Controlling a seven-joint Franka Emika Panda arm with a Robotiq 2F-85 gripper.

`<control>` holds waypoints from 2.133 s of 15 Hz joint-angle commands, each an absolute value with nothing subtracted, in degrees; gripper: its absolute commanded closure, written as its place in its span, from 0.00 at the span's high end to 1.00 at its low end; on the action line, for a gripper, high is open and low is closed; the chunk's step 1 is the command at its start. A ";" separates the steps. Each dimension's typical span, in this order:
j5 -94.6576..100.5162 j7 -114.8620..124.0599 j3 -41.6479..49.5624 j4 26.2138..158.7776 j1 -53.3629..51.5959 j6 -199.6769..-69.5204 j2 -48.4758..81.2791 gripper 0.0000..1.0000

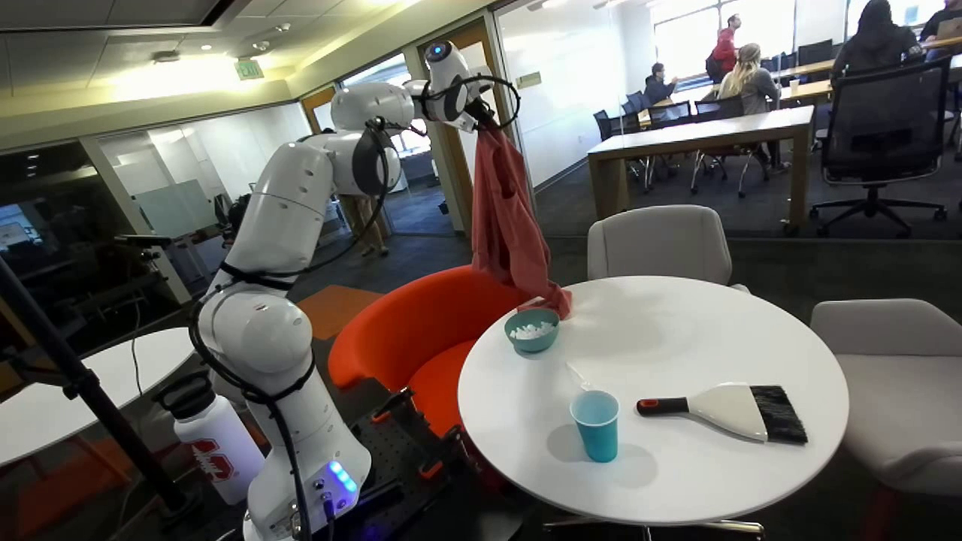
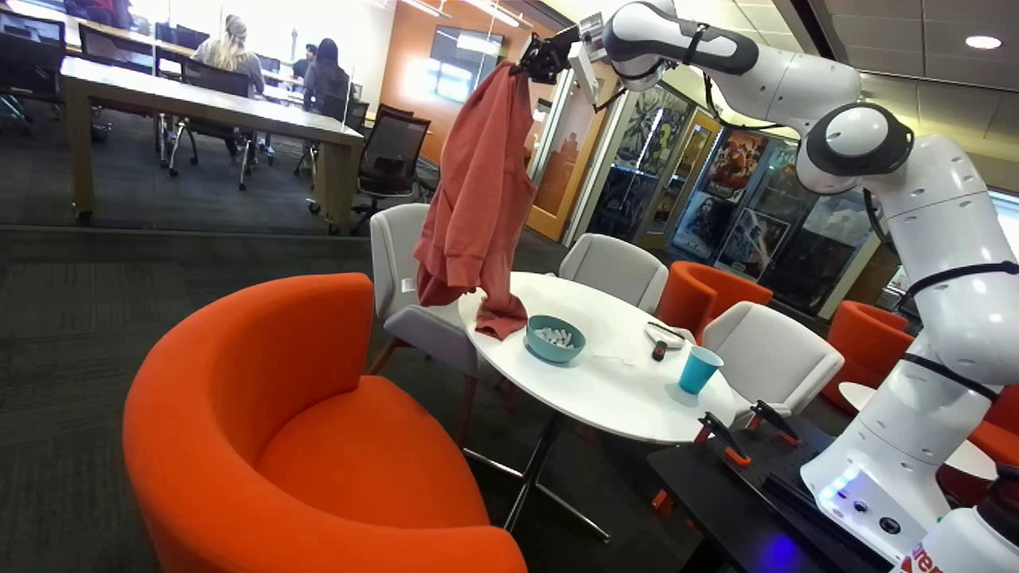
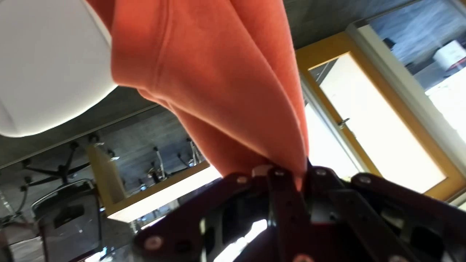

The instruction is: Put the sweatshirt on the armrest of the orange chair

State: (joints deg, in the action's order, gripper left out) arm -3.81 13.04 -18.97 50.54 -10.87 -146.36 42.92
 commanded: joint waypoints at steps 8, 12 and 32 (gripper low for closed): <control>-8.83 3.54 -30.76 55.03 -8.00 -141.10 41.01 0.08; -8.77 3.54 -30.61 55.08 -8.05 -141.10 41.85 0.08; -46.04 -27.66 -83.19 109.38 24.39 -142.80 20.19 0.02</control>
